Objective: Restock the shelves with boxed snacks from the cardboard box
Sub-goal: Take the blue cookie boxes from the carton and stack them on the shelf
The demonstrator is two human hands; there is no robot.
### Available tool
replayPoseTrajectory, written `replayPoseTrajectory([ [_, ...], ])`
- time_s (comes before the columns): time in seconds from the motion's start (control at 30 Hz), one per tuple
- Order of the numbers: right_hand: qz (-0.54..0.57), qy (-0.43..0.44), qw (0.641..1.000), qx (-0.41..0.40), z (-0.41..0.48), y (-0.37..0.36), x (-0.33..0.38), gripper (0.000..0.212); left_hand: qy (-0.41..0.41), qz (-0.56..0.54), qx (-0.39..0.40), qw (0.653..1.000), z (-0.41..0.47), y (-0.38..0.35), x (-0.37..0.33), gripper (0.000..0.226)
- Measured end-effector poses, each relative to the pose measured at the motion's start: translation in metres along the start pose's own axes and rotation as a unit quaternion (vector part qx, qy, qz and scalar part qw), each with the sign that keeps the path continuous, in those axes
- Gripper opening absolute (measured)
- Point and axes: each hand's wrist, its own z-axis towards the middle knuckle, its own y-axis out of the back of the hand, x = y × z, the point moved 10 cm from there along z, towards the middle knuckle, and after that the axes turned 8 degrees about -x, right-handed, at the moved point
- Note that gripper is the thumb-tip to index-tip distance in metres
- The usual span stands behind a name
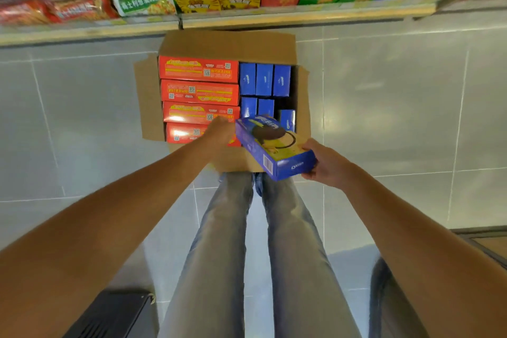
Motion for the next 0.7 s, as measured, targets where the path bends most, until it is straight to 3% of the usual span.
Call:
replayPoseTrajectory([
  [0.1, -0.021, 0.054, 0.998, 0.021, -0.048, 0.013, 0.042, 0.004, -0.037, 0.002, -0.018, 0.999, -0.035, 0.028, -0.047, 0.021],
  [0.2, -0.043, 0.111, 0.992, 0.050, -0.098, 0.014, 0.090, 0.010, -0.075, 0.011, -0.025, 0.997, -0.068, 0.057, -0.095, 0.030],
  [0.33, -0.048, 0.208, 0.974, 0.081, -0.194, 0.003, 0.160, 0.010, -0.104, -0.054, -0.044, 0.992, -0.128, 0.122, -0.162, 0.025],
  [0.53, -0.089, 0.341, 0.927, 0.126, -0.352, -0.013, 0.252, 0.012, -0.168, -0.097, -0.019, 0.981, -0.248, 0.221, -0.240, 0.024],
  [0.7, -0.095, 0.474, 0.866, 0.126, -0.494, -0.017, 0.329, 0.011, -0.257, -0.169, 0.018, 0.951, -0.349, 0.286, -0.301, 0.025],
])
